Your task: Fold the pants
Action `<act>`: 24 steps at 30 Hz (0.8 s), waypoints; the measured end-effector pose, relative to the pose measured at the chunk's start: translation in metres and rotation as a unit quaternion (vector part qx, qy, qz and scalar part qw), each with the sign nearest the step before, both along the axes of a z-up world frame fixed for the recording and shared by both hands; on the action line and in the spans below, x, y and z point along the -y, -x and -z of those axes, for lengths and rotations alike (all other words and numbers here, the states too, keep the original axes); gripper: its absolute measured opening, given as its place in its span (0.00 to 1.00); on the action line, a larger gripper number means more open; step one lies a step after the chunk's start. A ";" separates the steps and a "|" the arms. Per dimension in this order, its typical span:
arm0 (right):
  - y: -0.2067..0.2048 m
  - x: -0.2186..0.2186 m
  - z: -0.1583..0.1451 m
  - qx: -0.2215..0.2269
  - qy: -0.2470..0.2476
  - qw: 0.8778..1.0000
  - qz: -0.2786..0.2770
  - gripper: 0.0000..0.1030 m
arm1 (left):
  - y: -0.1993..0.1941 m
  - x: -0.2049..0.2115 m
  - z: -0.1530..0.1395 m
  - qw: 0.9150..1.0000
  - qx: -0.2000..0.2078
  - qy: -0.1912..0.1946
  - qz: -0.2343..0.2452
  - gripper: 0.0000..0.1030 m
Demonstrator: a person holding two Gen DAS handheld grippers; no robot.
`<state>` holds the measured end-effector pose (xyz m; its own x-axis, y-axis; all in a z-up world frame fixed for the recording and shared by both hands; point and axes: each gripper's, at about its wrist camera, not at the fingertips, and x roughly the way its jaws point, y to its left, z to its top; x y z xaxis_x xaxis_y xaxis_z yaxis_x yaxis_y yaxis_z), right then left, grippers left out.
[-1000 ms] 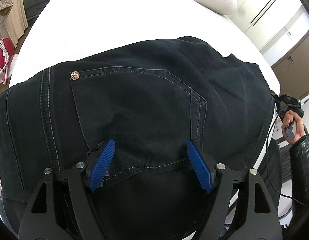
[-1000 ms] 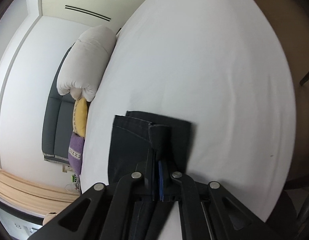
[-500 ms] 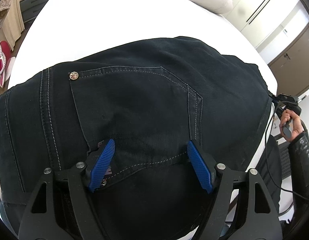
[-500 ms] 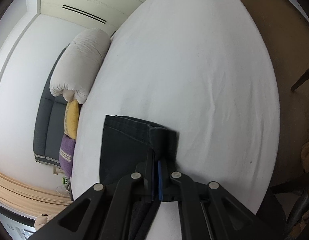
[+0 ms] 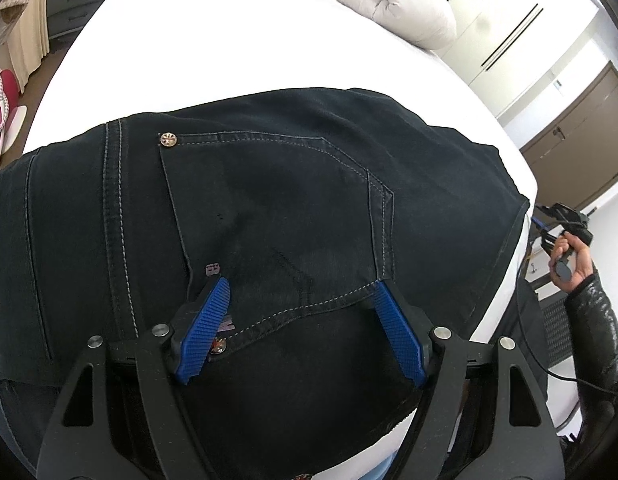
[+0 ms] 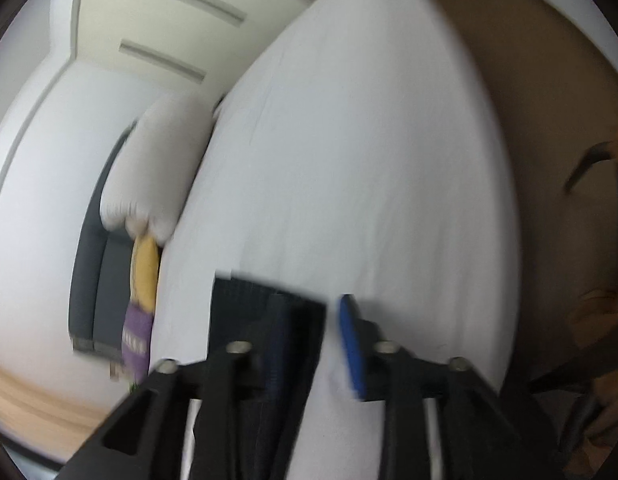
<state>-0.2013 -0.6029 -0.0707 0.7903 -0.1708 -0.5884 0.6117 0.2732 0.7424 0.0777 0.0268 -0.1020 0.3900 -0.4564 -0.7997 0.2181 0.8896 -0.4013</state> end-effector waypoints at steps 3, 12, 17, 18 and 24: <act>0.009 -0.002 -0.016 0.007 0.013 1.000 -0.019 0.34 | 0.002 -0.001 0.000 1.000 0.004 0.004 -0.003 0.72; -0.028 -0.085 -0.017 0.023 -0.056 0.977 -0.204 0.34 | 0.002 0.004 0.000 1.000 0.005 -0.002 -0.005 0.72; -0.042 -0.164 -0.003 0.007 -0.099 0.945 -0.312 0.34 | 0.002 0.006 -0.002 1.000 0.005 -0.006 -0.005 0.72; -0.043 -0.181 0.000 0.001 -0.107 0.937 -0.332 0.34 | 0.001 0.007 -0.002 1.000 0.005 -0.006 -0.004 0.72; -0.050 -0.234 0.009 -0.033 -0.111 0.914 -0.390 0.39 | 0.002 0.005 -0.001 1.000 0.007 -0.002 -0.004 0.72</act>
<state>-0.1511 -0.3688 -0.0797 0.5825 0.5587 -0.5904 0.3404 0.4920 0.8013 0.0754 0.0214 -0.1014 0.4042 -0.4503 -0.7961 0.2158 0.8928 -0.3955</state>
